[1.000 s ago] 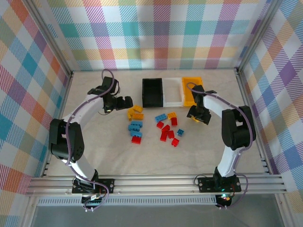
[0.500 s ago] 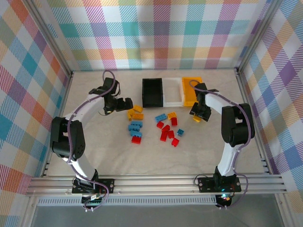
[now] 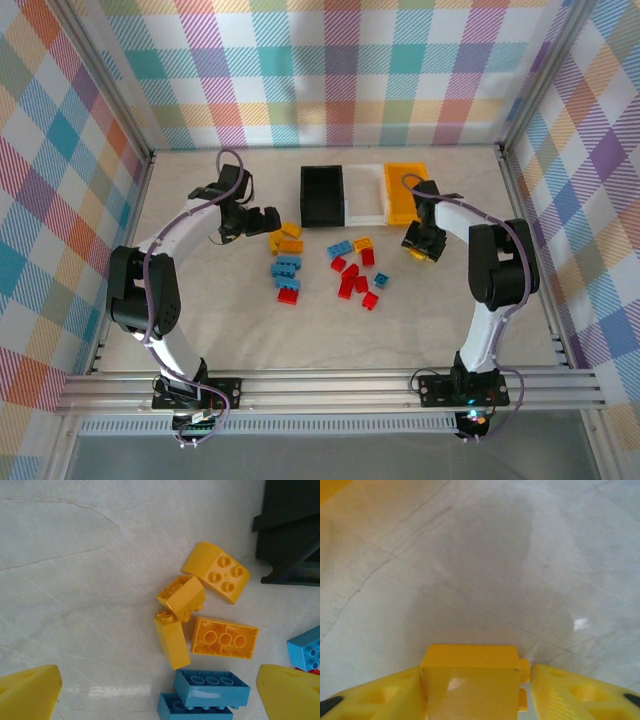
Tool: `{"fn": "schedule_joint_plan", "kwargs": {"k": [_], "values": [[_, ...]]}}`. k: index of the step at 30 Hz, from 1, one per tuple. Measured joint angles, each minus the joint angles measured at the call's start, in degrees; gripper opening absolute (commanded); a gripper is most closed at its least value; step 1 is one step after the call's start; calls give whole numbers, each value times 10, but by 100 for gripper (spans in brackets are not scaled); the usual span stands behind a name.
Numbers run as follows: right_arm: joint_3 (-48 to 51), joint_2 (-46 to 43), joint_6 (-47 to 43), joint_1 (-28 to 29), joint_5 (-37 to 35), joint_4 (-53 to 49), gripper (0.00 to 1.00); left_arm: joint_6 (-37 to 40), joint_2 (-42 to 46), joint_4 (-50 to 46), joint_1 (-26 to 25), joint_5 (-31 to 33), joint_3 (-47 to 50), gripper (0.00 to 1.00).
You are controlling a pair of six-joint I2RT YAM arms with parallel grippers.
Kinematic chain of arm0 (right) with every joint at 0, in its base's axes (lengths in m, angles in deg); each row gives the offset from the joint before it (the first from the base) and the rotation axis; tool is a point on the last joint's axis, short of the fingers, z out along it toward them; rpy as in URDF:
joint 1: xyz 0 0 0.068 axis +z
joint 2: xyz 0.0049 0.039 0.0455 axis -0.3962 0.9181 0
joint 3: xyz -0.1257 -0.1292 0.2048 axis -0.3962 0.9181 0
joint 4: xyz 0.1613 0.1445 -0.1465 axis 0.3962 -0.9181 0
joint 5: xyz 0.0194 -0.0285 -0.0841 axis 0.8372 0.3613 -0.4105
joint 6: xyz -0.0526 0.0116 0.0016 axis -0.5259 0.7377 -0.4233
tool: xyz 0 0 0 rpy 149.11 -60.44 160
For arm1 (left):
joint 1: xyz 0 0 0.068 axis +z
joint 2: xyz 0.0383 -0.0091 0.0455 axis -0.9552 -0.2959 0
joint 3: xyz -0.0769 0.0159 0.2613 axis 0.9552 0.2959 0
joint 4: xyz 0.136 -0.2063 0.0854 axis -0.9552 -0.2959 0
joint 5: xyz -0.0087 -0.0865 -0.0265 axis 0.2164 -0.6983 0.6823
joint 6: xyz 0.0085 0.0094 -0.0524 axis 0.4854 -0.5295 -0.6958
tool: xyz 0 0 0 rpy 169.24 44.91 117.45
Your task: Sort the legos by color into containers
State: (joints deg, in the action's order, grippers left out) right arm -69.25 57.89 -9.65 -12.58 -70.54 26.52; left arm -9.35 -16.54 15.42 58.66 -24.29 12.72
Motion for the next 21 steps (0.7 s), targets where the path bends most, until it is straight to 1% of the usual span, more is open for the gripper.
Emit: {"fn": "schedule_joint_plan", "kwargs": {"k": [1, 4, 10, 14, 17, 21], "values": [[2, -2, 0, -1, -2, 1, 46, 0, -1, 0, 0, 0, 0, 100], [4, -5, -1, 0, -1, 3, 43, -2, -6, 0, 0, 0, 0, 100], [5, -11, -7, 0, 2, 2, 43, -2, -10, -3, 0, 0, 0, 100], [-2, -33, -14, 1, 6, -18, 43, -2, -10, -3, 0, -1, 0, 100], [-47, -43, -22, 1, 7, -42, 43, -2, -10, -3, 0, -2, 0, 100], [-161, -26, -34, 1, 9, -55, 43, -2, -11, -2, 0, -14, 0, 100]]}}
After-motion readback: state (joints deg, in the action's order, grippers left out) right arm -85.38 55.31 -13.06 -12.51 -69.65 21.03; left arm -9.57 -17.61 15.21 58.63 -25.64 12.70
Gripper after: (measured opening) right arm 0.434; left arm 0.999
